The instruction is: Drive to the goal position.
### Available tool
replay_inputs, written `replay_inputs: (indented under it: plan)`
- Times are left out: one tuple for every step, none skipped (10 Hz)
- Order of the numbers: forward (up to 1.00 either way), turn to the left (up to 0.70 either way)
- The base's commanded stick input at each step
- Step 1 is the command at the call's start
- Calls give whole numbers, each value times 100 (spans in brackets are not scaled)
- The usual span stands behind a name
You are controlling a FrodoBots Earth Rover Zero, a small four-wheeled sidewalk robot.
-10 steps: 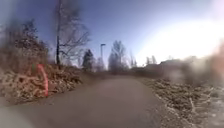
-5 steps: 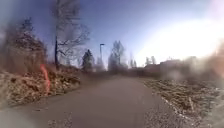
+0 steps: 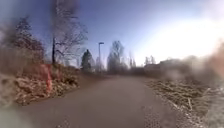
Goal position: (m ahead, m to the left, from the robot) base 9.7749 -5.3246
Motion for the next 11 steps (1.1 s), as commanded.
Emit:
replay_inputs:
  plan:
    - [70, 0]
    - [70, 0]
    - [70, 0]
    - [70, 0]
    - [70, 0]
    - [70, 0]
    - [70, 0]
    - [70, 0]
    - [70, 0]
    - [70, 0]
    - [70, 0]
